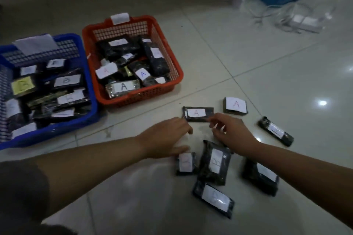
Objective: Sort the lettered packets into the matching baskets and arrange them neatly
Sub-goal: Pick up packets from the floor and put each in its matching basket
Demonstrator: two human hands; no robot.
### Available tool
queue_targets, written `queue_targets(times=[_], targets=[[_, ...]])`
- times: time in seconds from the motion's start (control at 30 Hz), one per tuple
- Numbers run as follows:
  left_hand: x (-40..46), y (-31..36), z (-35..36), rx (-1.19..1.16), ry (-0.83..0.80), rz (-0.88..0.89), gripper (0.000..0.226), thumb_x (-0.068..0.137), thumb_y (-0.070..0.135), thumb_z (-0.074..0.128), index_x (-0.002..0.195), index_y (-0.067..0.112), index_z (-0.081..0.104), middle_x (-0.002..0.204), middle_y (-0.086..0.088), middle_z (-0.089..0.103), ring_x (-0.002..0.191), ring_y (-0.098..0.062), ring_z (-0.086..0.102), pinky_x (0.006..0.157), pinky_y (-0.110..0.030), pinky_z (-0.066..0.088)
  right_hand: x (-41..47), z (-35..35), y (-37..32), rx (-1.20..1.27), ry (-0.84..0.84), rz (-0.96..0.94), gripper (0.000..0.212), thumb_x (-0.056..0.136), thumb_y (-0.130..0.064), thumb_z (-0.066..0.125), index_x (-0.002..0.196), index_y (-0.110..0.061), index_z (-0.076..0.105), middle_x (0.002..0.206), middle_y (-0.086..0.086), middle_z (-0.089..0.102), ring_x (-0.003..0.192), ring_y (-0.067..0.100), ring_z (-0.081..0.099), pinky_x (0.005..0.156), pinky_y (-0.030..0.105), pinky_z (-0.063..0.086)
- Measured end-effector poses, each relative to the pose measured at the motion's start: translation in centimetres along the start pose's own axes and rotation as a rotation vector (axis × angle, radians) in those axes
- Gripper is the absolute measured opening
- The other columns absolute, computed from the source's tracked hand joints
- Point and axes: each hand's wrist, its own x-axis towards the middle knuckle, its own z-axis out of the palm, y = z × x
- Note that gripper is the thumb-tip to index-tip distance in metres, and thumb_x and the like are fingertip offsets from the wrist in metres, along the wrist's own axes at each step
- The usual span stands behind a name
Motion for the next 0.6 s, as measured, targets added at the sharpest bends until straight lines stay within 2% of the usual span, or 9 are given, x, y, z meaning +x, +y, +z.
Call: queue_targets(times=[0.07,0.17,0.23,0.3,0.4,0.5,0.6], targets=[[0.2,1.1,2.1,-0.010,-0.079,0.021,0.052,0.083,0.051,0.060,0.121,0.017,0.049,0.115,0.000,0.051,0.101,-0.014,0.044,0.080,-0.021,0.035,-0.9,0.4,1.8,-0.057,-0.096,-0.019,0.031,0.085,-0.011,0.057,0.113,-0.024,0.059,0.099,-0.006,0.062,0.081,0.007,0.056,0.073,0.018,0.044],[0.2,2.0,5.2,-0.017,-0.125,-0.053,0.071,0.074,0.061,0.062,0.126,0.015,0.047,0.119,-0.002,0.048,0.107,-0.016,0.042,0.089,-0.029,0.039,-2.0,0.8,4.2,-0.133,-0.201,-0.093,0.035,0.085,-0.015,0.059,0.119,-0.023,0.056,0.109,-0.005,0.058,0.095,0.005,0.048,0.083,0.016,0.038],[0.1,2.2,6.9,0.024,-0.151,-0.114,0.083,0.068,0.065,0.064,0.129,0.013,0.044,0.123,-0.004,0.044,0.112,-0.019,0.037,0.095,-0.034,0.035,-2.6,0.8,5.4,-0.154,-0.226,-0.193,0.036,0.081,-0.016,0.059,0.117,-0.021,0.057,0.109,-0.003,0.057,0.099,0.009,0.047,0.086,0.022,0.040],[0.2,2.2,7.9,0.153,-0.190,-0.106,0.088,0.061,0.064,0.068,0.126,0.011,0.043,0.120,-0.007,0.046,0.110,-0.021,0.036,0.093,-0.034,0.031,-3.1,0.6,6.7,-0.173,-0.212,-0.289,0.036,0.079,-0.023,0.056,0.115,-0.019,0.058,0.108,-0.001,0.058,0.098,0.012,0.049,0.085,0.026,0.044],[0.9,1.9,7.9,0.212,-0.243,-0.143,0.075,0.065,0.055,0.071,0.121,0.011,0.047,0.116,-0.006,0.049,0.107,-0.022,0.041,0.092,-0.033,0.036,-3.2,0.4,8.5,-0.198,-0.159,-0.316,0.043,0.078,-0.021,0.063,0.120,-0.017,0.056,0.114,0.001,0.057,0.102,0.015,0.051,0.089,0.032,0.047],[1.2,1.4,7.2,0.069,-0.285,-0.212,0.058,0.075,0.046,0.067,0.119,0.015,0.048,0.114,-0.003,0.046,0.105,-0.020,0.043,0.089,-0.029,0.034,-2.8,0.2,9.2,-0.232,-0.156,-0.322,0.052,0.076,-0.022,0.065,0.126,-0.019,0.051,0.120,0.001,0.053,0.109,0.017,0.049,0.094,0.036,0.046],[1.1,0.6,5.3,-0.077,-0.216,-0.246,0.059,0.074,0.043,0.069,0.122,0.017,0.047,0.113,0.000,0.046,0.103,-0.016,0.044,0.085,-0.029,0.039,-2.4,0.0,8.9,-0.335,-0.237,-0.416,0.065,0.075,-0.024,0.063,0.136,-0.023,0.041,0.139,0.002,0.043,0.128,0.020,0.038,0.108,0.036,0.036]])
